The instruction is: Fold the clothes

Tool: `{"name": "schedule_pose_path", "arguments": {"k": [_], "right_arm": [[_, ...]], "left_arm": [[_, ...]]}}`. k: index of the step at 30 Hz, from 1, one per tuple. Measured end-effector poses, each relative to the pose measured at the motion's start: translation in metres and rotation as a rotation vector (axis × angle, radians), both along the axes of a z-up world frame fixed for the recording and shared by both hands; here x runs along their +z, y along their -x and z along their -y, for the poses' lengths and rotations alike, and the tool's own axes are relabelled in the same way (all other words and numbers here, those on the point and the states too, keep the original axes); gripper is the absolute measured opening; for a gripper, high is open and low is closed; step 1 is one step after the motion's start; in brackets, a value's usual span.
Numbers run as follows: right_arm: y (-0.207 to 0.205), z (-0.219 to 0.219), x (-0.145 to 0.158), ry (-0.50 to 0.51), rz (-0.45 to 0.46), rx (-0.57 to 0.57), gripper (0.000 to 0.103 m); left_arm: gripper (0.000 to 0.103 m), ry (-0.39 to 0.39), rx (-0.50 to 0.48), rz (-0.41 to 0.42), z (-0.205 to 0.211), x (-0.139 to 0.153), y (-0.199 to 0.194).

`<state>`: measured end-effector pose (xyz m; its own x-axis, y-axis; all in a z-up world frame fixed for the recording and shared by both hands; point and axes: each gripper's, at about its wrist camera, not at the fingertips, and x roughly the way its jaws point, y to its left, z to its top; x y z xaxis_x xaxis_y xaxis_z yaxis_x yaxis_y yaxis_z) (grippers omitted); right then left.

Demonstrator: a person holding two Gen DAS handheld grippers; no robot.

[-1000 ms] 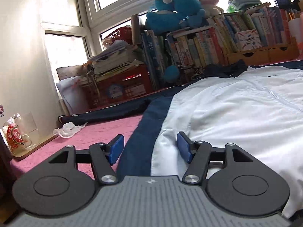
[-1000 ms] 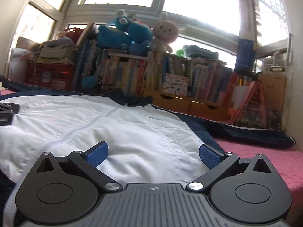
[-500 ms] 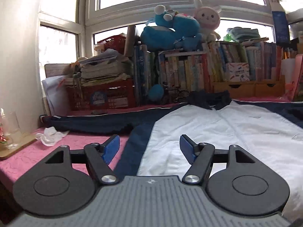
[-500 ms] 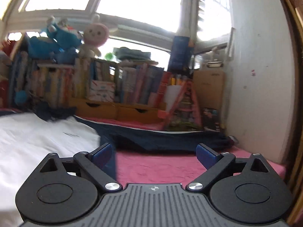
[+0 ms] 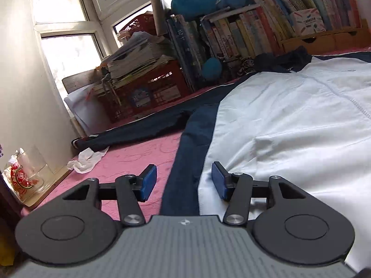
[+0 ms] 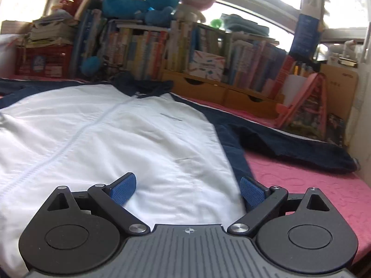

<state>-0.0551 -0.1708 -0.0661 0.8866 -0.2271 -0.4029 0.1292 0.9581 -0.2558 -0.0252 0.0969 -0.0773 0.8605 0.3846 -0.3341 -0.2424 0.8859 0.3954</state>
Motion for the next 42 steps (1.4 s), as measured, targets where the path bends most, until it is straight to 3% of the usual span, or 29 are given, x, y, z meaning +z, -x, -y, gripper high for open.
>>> {"name": "schedule_pose_path", "arguments": {"k": [2,6,8,10,12,13,15,17,21,24,26,28,33,38,40,41,42], "right_arm": [[-0.005,0.02,-0.001,0.007,-0.007,-0.066,0.096],[-0.014,0.055,0.002,0.004,-0.017,-0.171,0.094],[-0.016,0.06,0.016,-0.048,0.003,-0.14,0.092],[-0.026,0.062,0.038,-0.167,-0.003,-0.034,0.084],[-0.047,0.055,0.052,-0.271,-0.045,0.061,0.061],[-0.058,0.051,0.059,-0.323,-0.067,0.109,0.056],[-0.09,0.034,0.06,-0.354,-0.121,0.192,0.043],[-0.124,0.016,0.057,-0.324,-0.159,0.24,0.036],[-0.203,-0.015,0.045,-0.267,-0.216,0.282,0.023],[-0.264,-0.021,0.026,-0.337,-0.29,0.27,0.016],[-0.303,-0.019,0.013,-0.384,-0.328,0.258,0.013],[-0.335,-0.019,0.006,-0.365,-0.307,0.244,0.013],[-0.399,-0.01,-0.002,-0.342,-0.274,0.196,0.01],[-0.42,-0.006,-0.007,-0.27,-0.228,0.205,0.009],[-0.429,-0.001,-0.007,-0.291,-0.223,0.171,0.016],[-0.436,0.004,-0.009,-0.319,-0.23,0.138,0.033],[-0.44,0.012,-0.009,-0.367,-0.226,0.118,0.036]], "left_arm": [[0.056,-0.011,0.03,-0.012,-0.007,0.003,-0.002],[0.054,0.124,0.051,-0.04,-0.021,0.024,-0.007],[0.052,0.172,-0.044,-0.029,-0.014,0.042,-0.015],[0.051,0.216,-0.158,-0.016,-0.003,0.061,-0.024],[0.045,0.27,-0.264,-0.019,0.009,0.075,-0.039],[0.038,0.296,-0.312,-0.026,0.016,0.079,-0.05],[0.031,0.333,-0.401,-0.049,0.034,0.081,-0.081],[0.022,0.343,-0.466,-0.086,0.051,0.075,-0.12],[0.014,0.357,-0.458,-0.194,0.076,0.055,-0.212],[0.014,0.331,-0.429,-0.249,0.086,0.04,-0.279],[0.014,0.321,-0.389,-0.278,0.087,0.03,-0.318],[0.014,0.302,-0.362,-0.262,0.086,0.022,-0.349],[0.015,0.212,-0.312,-0.248,0.085,0.017,-0.396],[0.024,0.236,-0.305,-0.246,0.071,0.017,-0.419],[0.028,0.272,-0.289,-0.243,0.062,0.017,-0.424],[0.03,0.293,-0.278,-0.241,0.058,0.017,-0.426],[0.03,0.314,-0.267,-0.24,0.053,0.018,-0.428]]}}
